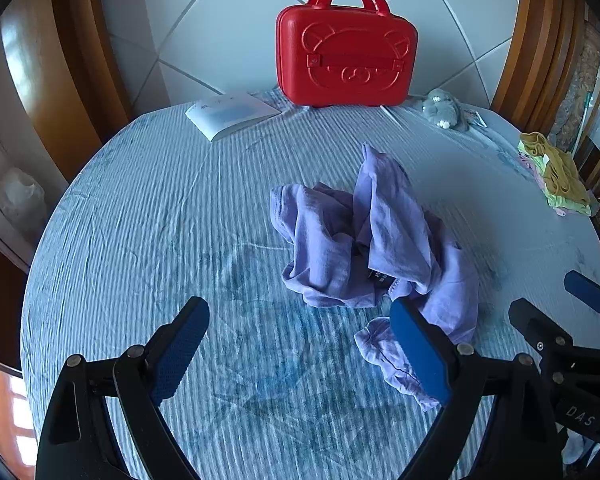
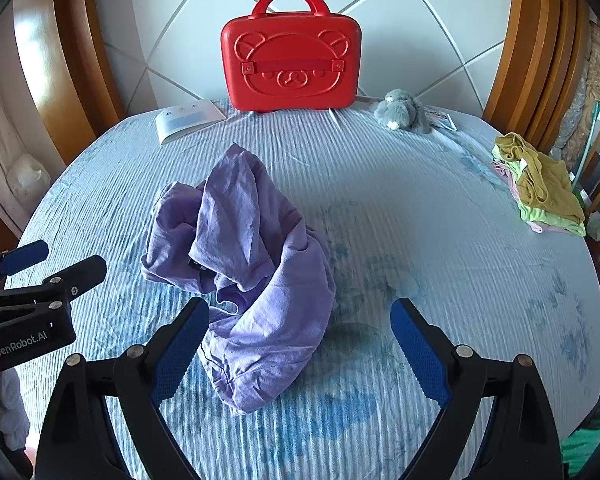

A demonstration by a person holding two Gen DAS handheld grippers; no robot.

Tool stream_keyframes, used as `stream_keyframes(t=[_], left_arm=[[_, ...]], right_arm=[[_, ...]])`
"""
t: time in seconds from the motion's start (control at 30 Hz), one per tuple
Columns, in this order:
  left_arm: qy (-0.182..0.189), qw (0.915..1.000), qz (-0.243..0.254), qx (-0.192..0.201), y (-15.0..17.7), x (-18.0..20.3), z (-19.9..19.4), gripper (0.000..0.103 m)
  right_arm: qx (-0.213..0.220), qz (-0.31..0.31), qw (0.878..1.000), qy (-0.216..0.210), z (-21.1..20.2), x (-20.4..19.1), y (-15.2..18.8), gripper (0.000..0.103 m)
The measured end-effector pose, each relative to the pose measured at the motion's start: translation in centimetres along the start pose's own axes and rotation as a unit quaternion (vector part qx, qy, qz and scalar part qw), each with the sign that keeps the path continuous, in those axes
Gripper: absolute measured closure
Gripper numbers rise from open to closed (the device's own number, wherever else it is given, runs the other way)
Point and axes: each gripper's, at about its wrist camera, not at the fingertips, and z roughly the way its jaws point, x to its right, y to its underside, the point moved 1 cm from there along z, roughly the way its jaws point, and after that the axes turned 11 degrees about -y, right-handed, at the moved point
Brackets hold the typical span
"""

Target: Fold clothes

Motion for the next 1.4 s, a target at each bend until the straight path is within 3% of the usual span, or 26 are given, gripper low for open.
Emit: stream_keyframes(t=[0.37,0.53,0.6,0.73,0.77,0.8,0.83,0.87,0.93,1.0,1.03,1.13,1.3,1.4], left_arm=[[-0.003,1.0,0.005,-0.006,0.0,0.1,0.9,0.01],[0.004,0.9998,0.017,-0.013,-0.7,0.7,3.5,0.01],[0.015,0.9994,0.025,-0.019,-1.0,1.2,5.0,0.01],[0.019,0.9979,0.055,-0.028,-1.4,3.1,8.4,0.012],[0.014,0.9973,0.064,-0.031,-1.5,3.7,9.4,0.018],[0.023,0.996,0.072,-0.047,-1.4,4.0,10.5,0.05],[0.034,0.994,0.08,-0.065,-1.3,4.4,11.7,0.091],[0.042,0.9925,0.08,-0.082,-1.2,4.4,12.7,0.099],[0.047,0.9912,0.081,-0.094,-1.0,4.4,14.0,0.099],[0.031,0.993,0.09,-0.07,-1.1,4.3,13.5,0.099],[0.028,0.9945,0.081,-0.06,-1.5,3.6,12.8,0.099],[0.021,0.9986,0.04,-0.028,-3.1,1.0,10.2,0.099],[-0.005,0.9993,-0.009,0.036,-6.0,-4.9,4.6,0.099],[0.018,0.9994,-0.017,0.025,-5.8,-6.7,3.6,0.099]], right_arm=[[-0.006,0.005,1.0,0.0,0.8,0.1,0.0,0.011],[-0.025,0.029,0.999,-0.007,2.2,1.8,0.2,0.012],[-0.039,0.037,0.999,-0.004,3.2,2.6,0.4,0.023],[-0.071,0.049,0.996,-0.012,5.3,3.5,1.0,0.024],[-0.08,0.052,0.995,-0.015,5.9,3.7,1.2,0.024],[-0.091,0.054,0.994,-0.019,6.7,3.7,1.4,0.024],[-0.099,0.055,0.993,-0.022,7.5,3.6,1.5,0.024],[-0.107,0.055,0.992,-0.029,8.3,3.3,1.5,0.024],[-0.124,0.052,0.99,-0.041,10.2,2.7,1.7,0.037],[-0.145,0.047,0.987,-0.048,12.2,2.0,1.8,0.083],[-0.156,0.046,0.986,-0.048,12.9,1.8,1.8,0.091],[-0.12,0.05,0.991,-0.046,11.1,2.0,0.7,0.092],[-0.011,0.08,0.997,0.001,3.0,6.6,-2.7,0.093],[-0.011,0.105,0.993,0.044,0.6,10.1,-3.1,0.093]])
